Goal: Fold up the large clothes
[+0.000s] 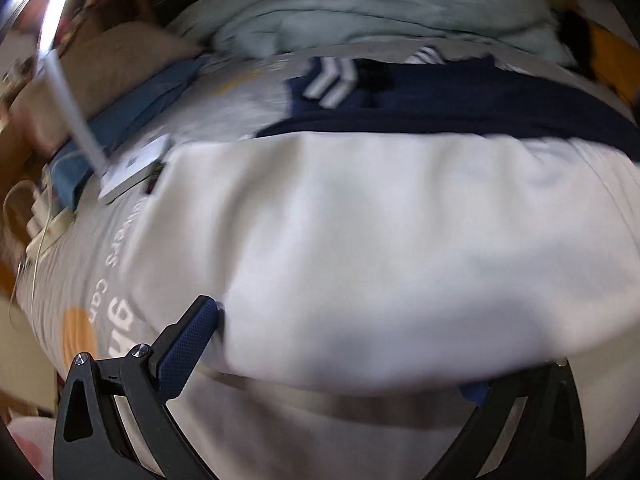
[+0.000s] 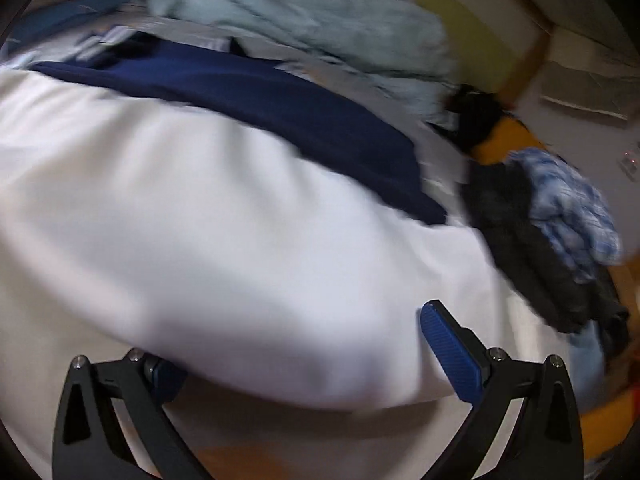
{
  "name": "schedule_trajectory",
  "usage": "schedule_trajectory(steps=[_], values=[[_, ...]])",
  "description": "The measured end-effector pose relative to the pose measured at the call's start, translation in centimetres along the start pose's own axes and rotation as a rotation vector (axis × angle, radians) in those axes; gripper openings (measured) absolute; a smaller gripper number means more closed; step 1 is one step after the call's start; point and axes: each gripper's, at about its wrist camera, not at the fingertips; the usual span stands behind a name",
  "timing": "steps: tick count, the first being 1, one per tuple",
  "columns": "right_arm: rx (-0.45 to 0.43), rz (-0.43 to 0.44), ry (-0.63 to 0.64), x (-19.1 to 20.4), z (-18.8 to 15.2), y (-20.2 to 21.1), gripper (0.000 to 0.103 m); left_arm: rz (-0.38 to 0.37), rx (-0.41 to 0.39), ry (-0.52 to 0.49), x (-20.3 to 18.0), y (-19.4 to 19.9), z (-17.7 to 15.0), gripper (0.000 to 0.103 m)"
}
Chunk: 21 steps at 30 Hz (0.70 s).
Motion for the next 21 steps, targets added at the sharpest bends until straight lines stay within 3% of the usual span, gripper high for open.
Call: schedule_trajectory(steps=[4, 8, 9, 11, 12, 13, 16, 19, 21], values=[[0.092, 0.107, -0.178, -4.3, -0.2, -1.5, 0.103, 0.13, -0.032, -0.022, 0.2, 0.0, 0.3, 0.103], [0.096, 0.11, -0.221, -5.8, -0.4, -1.4, 0.103, 0.119, -0.044, -0.024, 0.5, 0.2, 0.3, 0.103], [0.074, 0.099, -0.217, -5.9, -0.4, -0.9, 0.103, 0.103, -0.052, -0.021, 0.7, 0.3, 0.5, 0.096], [0.019, 0.079, -0.201, -5.9, -0.3, 0.0, 0.099, 0.021, -0.069, -0.012, 0.8, 1.2, 0.5, 0.069], [-0.012, 0.078, -0.187, -5.8, -0.3, 0.6, 0.09, -0.009, -0.077, -0.017, 0.7, 1.5, 0.5, 0.053], [-0.025, 0.091, -0.177, -5.5, -0.4, 0.9, 0.085, -0.015, -0.089, -0.032, 0.4, 1.7, 0.6, 0.048], [-0.019, 0.13, -0.152, -4.7, -0.5, 0.9, 0.058, 0.045, -0.105, -0.09, -0.7, 2.0, 0.7, 0.041], [-0.042, 0.097, -0.146, -4.1, -0.6, 1.3, 0.04, 0.054, -0.068, -0.083, -0.8, 1.9, 0.8, 0.033], [-0.065, 0.103, -0.167, -4.5, -0.7, 1.7, 0.031, 0.043, -0.094, -0.081, -0.7, 2.9, 0.8, 0.027]])
Point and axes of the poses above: each gripper's, at about its wrist camera, not at the fingertips, and y roughly against the way its jaws point, x to its left, z to its top, and after that the axes turned 3 degrees about x, right-handed
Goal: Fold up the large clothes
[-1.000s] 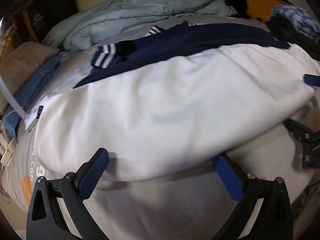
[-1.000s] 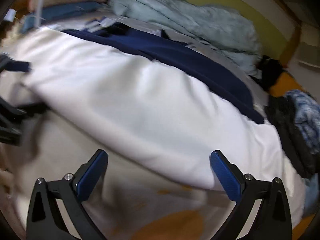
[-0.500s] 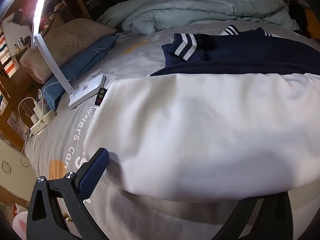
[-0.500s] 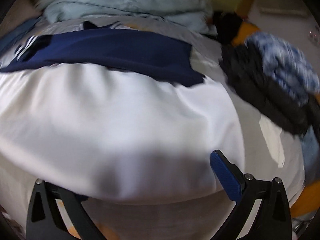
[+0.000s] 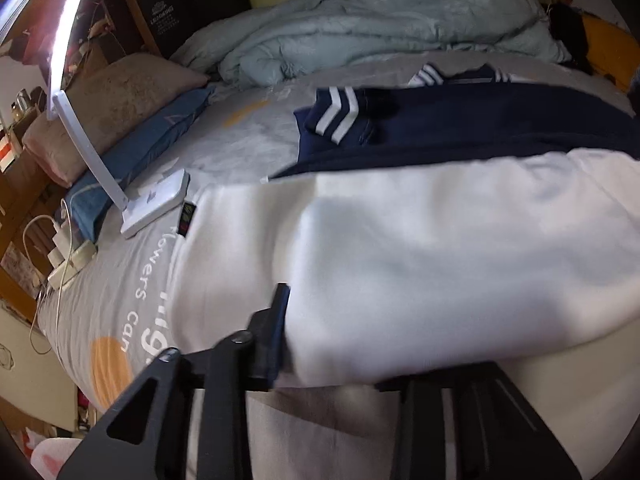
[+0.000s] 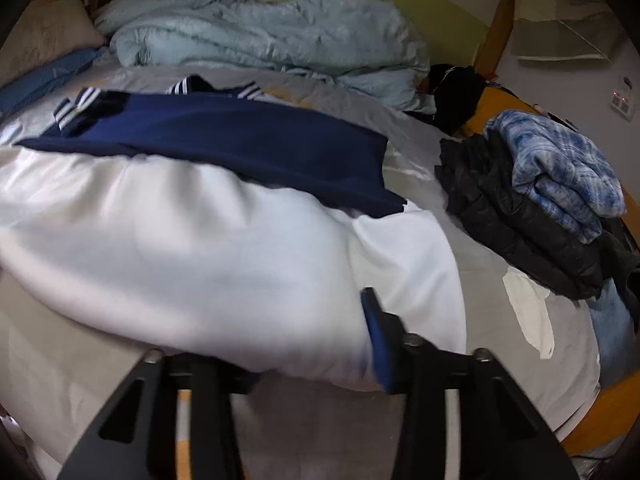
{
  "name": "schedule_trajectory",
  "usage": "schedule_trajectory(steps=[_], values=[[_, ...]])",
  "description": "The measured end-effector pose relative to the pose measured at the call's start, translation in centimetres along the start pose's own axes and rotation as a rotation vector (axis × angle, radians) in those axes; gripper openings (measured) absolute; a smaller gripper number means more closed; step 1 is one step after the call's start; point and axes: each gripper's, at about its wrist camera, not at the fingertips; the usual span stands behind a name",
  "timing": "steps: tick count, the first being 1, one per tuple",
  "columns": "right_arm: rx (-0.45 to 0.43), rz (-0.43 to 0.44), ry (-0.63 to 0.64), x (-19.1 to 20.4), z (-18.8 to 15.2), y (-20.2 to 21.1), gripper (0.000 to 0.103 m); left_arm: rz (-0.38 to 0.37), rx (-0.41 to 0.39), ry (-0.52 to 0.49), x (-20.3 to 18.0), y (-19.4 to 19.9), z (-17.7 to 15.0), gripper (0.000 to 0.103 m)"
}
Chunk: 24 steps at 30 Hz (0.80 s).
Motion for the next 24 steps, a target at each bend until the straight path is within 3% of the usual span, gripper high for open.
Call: schedule_trajectory(steps=[4, 6, 10, 13, 15, 17, 20, 24], values=[[-0.069, -0.066, 0.073, 0.5, -0.6, 1.5, 0.022, -0.023, -0.07, 0.003, 0.6, 3.4, -0.3, 0.025], [-0.089, -0.056, 0.038, -0.1, -1.0, 3.1, 0.021, -0.037, -0.086, 0.007, 1.1, 4.9, -0.8, 0.025], [-0.127, -0.1, 0.085, 0.1, -2.4, 6.8, 0.022, -0.076, -0.066, 0.0, 2.0, 7.2, -2.4, 0.025], [-0.102, -0.038, 0.072, -0.2, -3.5, 8.7, 0.022, -0.11, -0.03, 0.002, 2.9, 8.0, -2.9, 0.025], [-0.106, -0.024, 0.092, -0.4, -4.0, 9.5, 0.023, -0.17, -0.002, 0.072, 4.1, 8.7, -2.5, 0.025], [-0.124, -0.046, 0.112, -0.4, -3.6, 9.9, 0.024, -0.21, 0.001, 0.11, 4.7, 9.3, -1.6, 0.025], [-0.14, -0.037, 0.08, -0.8, -1.9, 9.8, 0.024, -0.201, -0.02, 0.095, 4.4, 9.1, 1.0, 0.025], [-0.148, -0.035, 0.054, -1.3, 2.6, 8.4, 0.025, -0.203, -0.007, 0.074, 4.0, 7.2, 5.4, 0.025]])
Point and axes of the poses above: each gripper's, at about its wrist camera, not at the fingertips, and y roughly against the way its jaws point, x to its left, z to its top, and after that the axes turned 3 degrees about x, right-handed
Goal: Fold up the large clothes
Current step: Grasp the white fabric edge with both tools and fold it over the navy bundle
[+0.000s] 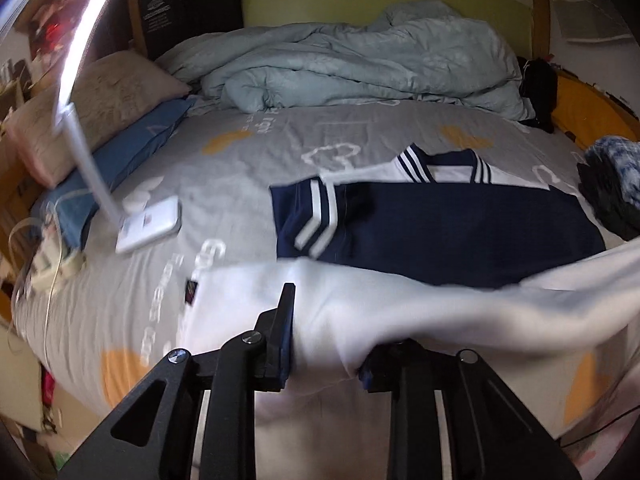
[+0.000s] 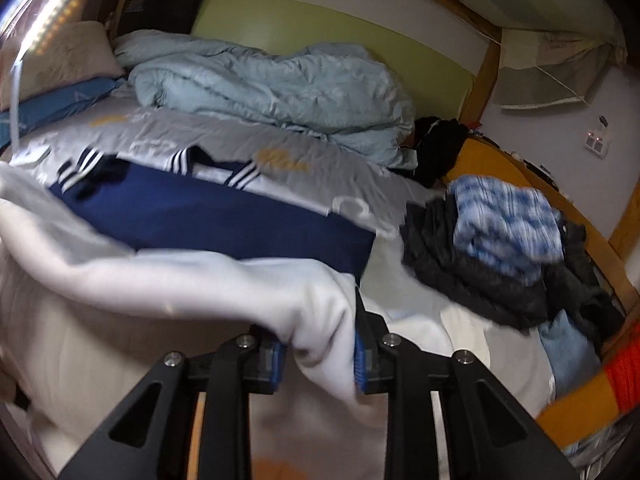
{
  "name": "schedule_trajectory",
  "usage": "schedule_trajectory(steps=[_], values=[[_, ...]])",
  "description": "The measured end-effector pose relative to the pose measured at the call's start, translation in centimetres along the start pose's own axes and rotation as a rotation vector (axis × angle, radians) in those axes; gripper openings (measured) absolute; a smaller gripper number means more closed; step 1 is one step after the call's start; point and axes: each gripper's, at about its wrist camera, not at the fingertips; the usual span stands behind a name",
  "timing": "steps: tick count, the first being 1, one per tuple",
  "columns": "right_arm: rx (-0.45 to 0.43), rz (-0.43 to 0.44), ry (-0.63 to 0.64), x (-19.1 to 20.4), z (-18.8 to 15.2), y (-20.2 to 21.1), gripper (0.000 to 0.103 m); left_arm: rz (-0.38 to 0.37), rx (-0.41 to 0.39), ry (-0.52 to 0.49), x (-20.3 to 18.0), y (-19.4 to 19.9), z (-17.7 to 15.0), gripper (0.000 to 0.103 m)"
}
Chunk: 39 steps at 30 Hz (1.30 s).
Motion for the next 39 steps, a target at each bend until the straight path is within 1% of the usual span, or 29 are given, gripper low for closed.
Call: schedule_trajectory(steps=[3, 5, 7, 8, 9, 13, 15, 18, 21, 22, 23, 24, 25, 26, 27, 28, 29, 31, 33, 34, 35, 36, 37, 39], values=[[-0.026, -0.037, 0.025, 0.1, 3.2, -2.2, 0.024, -0.009, 0.027, 0.03, 0.5, -2.9, 3.9, 0.025], [-0.014, -0.049, 0.017, -0.1, 5.1, -4.4, 0.023, -0.018, 0.052, 0.061, 0.7, -5.6, 6.4, 0.025], [0.018, -0.028, -0.012, -0.4, 6.4, -6.6, 0.02, -0.011, 0.069, 0.052, 0.2, -7.9, 8.2, 0.025], [0.036, -0.023, -0.027, -0.6, 7.0, -8.0, 0.02, -0.009, 0.087, 0.02, -0.4, -9.4, 9.2, 0.025], [0.049, -0.018, -0.039, -0.7, 7.3, -8.9, 0.019, -0.002, 0.107, -0.012, -0.8, -10.7, 9.7, 0.025], [0.105, 0.043, -0.106, -1.4, 8.5, -13.6, 0.016, -0.046, 0.179, -0.004, -0.8, -15.5, 11.6, 0.026], [0.134, 0.072, -0.146, -1.5, 8.7, -15.7, 0.016, -0.036, 0.194, -0.026, -1.2, -17.2, 11.8, 0.026], [0.14, 0.085, -0.154, -1.3, 8.8, -18.1, 0.016, -0.016, 0.181, -0.061, -1.8, -18.8, 12.1, 0.026], [0.138, 0.076, -0.153, -0.8, 8.9, -19.4, 0.016, -0.024, 0.122, -0.096, -2.1, -19.5, 12.2, 0.028], [0.133, 0.079, -0.158, -0.8, 9.0, -19.6, 0.017, -0.028, 0.111, -0.106, -2.1, -19.6, 12.2, 0.032], [0.126, 0.088, -0.161, -1.0, 9.1, -19.9, 0.017, -0.031, 0.104, -0.114, -2.1, -19.7, 12.2, 0.033], [0.12, 0.096, -0.161, -1.1, 9.2, -19.9, 0.017, -0.04, 0.098, -0.116, -2.0, -19.5, 12.2, 0.038], [0.112, 0.107, -0.162, -1.3, 9.2, -19.8, 0.018, -0.051, 0.089, -0.111, -1.8, -19.2, 12.2, 0.054], [0.101, 0.118, -0.165, -1.6, 9.2, -19.7, 0.02, -0.061, 0.075, -0.1, -1.6, -18.8, 12.3, 0.067], [0.092, 0.129, -0.169, -1.9, 9.3, -19.5, 0.025, -0.066, 0.056, -0.085, -1.4, -18.2, 12.4, 0.088], [0.082, 0.147, -0.174, -2.2, 9.3, -19.2, 0.036, -0.075, 0.024, -0.067, -1.1, -17.2, 12.4, 0.093], [0.069, 0.151, -0.184, -2.5, 9.3, -18.8, 0.044, -0.092, -0.005, -0.053, -0.9, -16.2, 12.5, 0.094], [0.018, 0.121, -0.227, -3.4, 9.4, -17.7, 0.078, -0.139, -0.045, -0.04, -0.4, -14.0, 12.5, 0.095], [-0.029, 0.115, -0.284, -4.7, 9.2, -16.2, 0.088, -0.155, -0.079, -0.019, 0.2, -12.0, 12.4, 0.098], [-0.043, 0.129, -0.312, -5.6, 9.1, -15.3, 0.09, -0.156, -0.094, -0.004, 0.7, -11.0, 12.2, 0.101], [-0.047, 0.138, -0.33, -6.3, 9.1, -14.8, 0.093, -0.156, -0.105, 0.008, 1.1, -10.3, 11.9, 0.101], [-0.052, 0.141, -0.354, -7.2, 8.9, -14.0, 0.099, -0.153, -0.112, 0.016, 1.7, -9.6, 11.6, 0.102], [-0.062, 0.135, -0.382, -8.3, 8.6, -13.3, 0.102, -0.143, -0.115, 0.022, 2.2, -9.1, 11.2, 0.102], [-0.072, 0.104, -0.431, -10.1, 8.2, -12.3, 0.102, -0.121, -0.1, 0.031, 3.3, -8.8, 10.8, 0.102]])
Point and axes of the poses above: each gripper's, at about its wrist camera, not at the fingertips, and y roughly against the way its jaws point, x to its left, z to its top, and after that the axes turned 3 degrees about x, right-handed
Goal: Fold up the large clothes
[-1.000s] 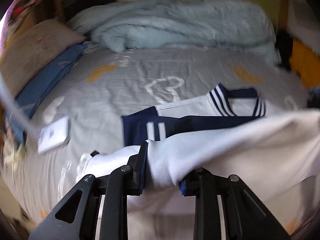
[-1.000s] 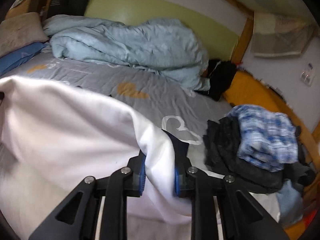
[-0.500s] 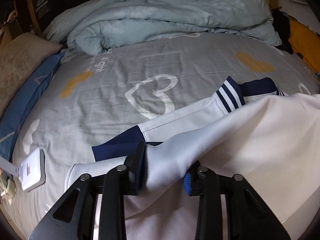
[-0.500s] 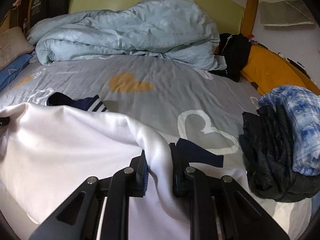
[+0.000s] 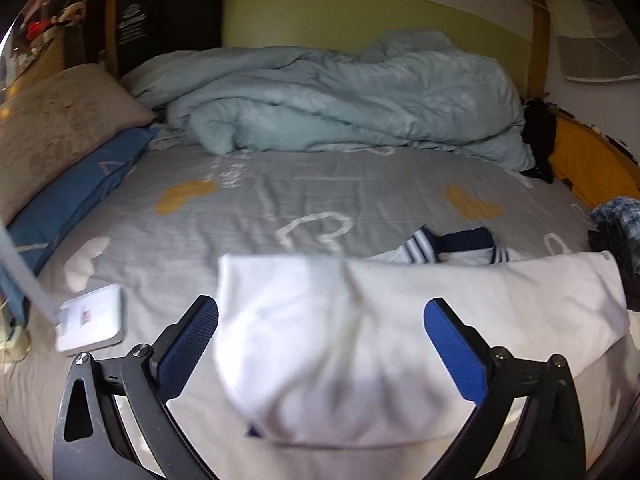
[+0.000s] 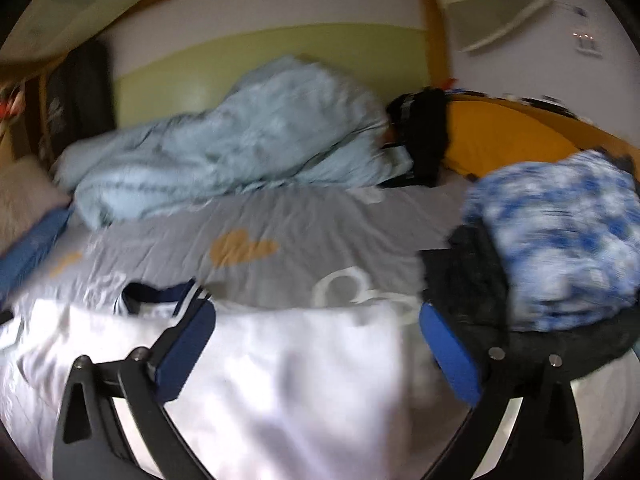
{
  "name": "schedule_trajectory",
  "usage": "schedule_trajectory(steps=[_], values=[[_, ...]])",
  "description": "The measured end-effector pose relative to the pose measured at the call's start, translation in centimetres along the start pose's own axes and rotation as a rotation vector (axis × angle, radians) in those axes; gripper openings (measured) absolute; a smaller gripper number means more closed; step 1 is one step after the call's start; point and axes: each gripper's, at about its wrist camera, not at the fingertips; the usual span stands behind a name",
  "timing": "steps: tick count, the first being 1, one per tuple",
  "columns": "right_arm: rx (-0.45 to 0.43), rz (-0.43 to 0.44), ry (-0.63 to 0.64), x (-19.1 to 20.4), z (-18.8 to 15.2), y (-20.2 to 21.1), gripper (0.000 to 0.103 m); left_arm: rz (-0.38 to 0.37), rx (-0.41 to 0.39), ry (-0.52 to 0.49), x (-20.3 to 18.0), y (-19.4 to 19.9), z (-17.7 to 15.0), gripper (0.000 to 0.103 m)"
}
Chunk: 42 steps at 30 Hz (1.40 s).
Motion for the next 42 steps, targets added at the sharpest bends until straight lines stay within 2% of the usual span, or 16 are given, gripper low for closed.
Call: schedule_trajectory(steps=[3, 8, 10, 14, 17, 18, 19, 24, 25, 28, 30, 33, 35, 39, 41, 42], values=[[0.036, -0.012, -0.059, -2.1, 0.3, 0.1, 0.102, 0.048, 0.04, 0.057, 2.0, -0.8, -0.7, 0.102], [0.31, 0.128, -0.049, -2.8, -1.4, -4.0, 0.102, 0.019, 0.198, 0.164, 4.4, -4.3, -2.7, 0.102], [0.411, 0.158, -0.024, -2.0, -2.6, -5.8, 0.102, 0.018, 0.238, 0.161, 4.3, -5.5, -3.3, 0.101], [0.451, 0.12, -0.043, -0.9, -4.0, -7.1, 0.096, 0.078, 0.31, 0.108, 3.3, -8.0, -4.7, 0.101], [0.445, 0.106, -0.027, -0.2, -4.1, -7.9, 0.056, 0.09, 0.336, 0.094, 3.0, -9.5, -5.4, 0.103], [0.428, 0.131, -0.039, 0.1, -4.0, -8.0, 0.034, 0.075, 0.337, 0.119, 3.1, -9.6, -5.3, 0.102], [0.397, 0.139, -0.059, 0.1, -3.7, -8.1, 0.022, 0.067, 0.335, 0.135, 3.2, -9.5, -5.1, 0.102], [0.131, 0.078, 0.03, 1.8, -0.7, -5.9, 0.004, 0.145, 0.247, 0.06, 1.9, -8.1, -4.3, 0.101], [0.119, 0.043, 0.059, 2.1, -0.3, -5.8, 0.004, 0.154, 0.231, 0.04, 1.6, -7.8, -4.3, 0.101], [0.28, 0.021, 0.053, 1.4, -0.7, -8.9, 0.004, 0.17, 0.203, -0.002, 1.1, -7.3, -4.1, 0.101], [0.317, 0.005, 0.026, 0.6, -1.9, -10.3, 0.006, 0.155, 0.191, -0.007, 1.0, -6.8, -3.7, 0.099], [0.286, -0.063, 0.091, 0.8, -2.1, -9.8, 0.024, 0.096, 0.155, 0.005, 0.6, -5.3, -2.8, 0.097], [0.231, -0.089, 0.101, 0.9, -1.4, -8.2, 0.031, 0.049, 0.116, 0.003, 0.1, -3.8, -2.3, 0.086], [0.218, 0.002, 0.043, 1.0, -1.1, -4.7, 0.048, -0.054, 0.087, 0.044, -0.5, -1.5, -2.2, 0.05], [0.314, -0.064, -0.006, 1.3, -2.1, -3.7, 0.046, -0.102, 0.112, 0.045, -1.1, -1.1, -2.6, 0.042], [0.396, -0.082, -0.04, 1.4, -3.1, -3.4, 0.039, -0.12, 0.132, 0.038, -1.6, -1.1, -3.0, 0.041]])
Point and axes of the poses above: each gripper's, at about its wrist camera, not at the fingertips, and y roughly against the way its jaws point, x to its left, z to its top, and after that the axes turned 3 degrees about x, right-handed
